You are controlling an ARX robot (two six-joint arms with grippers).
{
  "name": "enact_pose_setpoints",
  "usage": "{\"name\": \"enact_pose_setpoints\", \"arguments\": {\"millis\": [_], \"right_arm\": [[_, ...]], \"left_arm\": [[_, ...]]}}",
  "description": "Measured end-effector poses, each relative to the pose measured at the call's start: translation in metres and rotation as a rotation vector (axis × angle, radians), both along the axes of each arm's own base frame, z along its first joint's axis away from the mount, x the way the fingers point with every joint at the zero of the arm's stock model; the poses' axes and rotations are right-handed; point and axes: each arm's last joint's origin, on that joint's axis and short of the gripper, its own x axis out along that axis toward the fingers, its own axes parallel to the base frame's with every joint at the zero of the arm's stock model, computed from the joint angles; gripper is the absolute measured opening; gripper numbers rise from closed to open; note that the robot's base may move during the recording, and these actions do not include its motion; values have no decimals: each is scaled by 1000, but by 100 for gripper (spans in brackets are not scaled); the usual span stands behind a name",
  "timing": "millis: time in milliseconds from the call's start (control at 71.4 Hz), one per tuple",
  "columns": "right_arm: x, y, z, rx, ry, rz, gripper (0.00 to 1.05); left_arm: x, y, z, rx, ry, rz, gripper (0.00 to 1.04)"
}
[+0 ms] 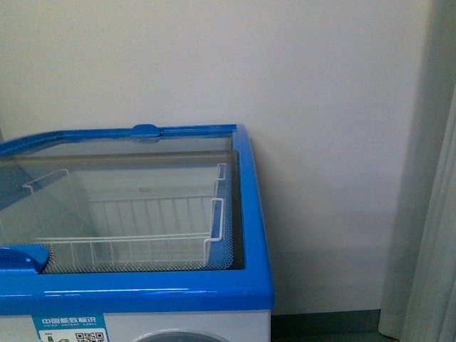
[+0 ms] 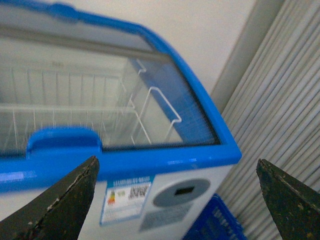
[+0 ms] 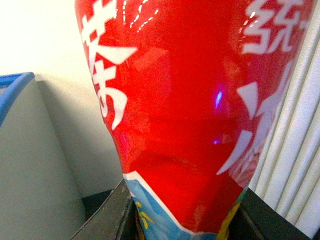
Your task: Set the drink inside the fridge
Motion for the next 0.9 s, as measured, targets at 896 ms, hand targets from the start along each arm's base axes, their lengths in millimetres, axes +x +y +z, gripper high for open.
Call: {"name": "enact_pose_setpoints", "arguments": {"millis": [896], "right_arm": [[0, 0, 0, 0, 0, -1, 36]], "left_arm": [[130, 49, 20, 1372, -751, -528, 97]]}}
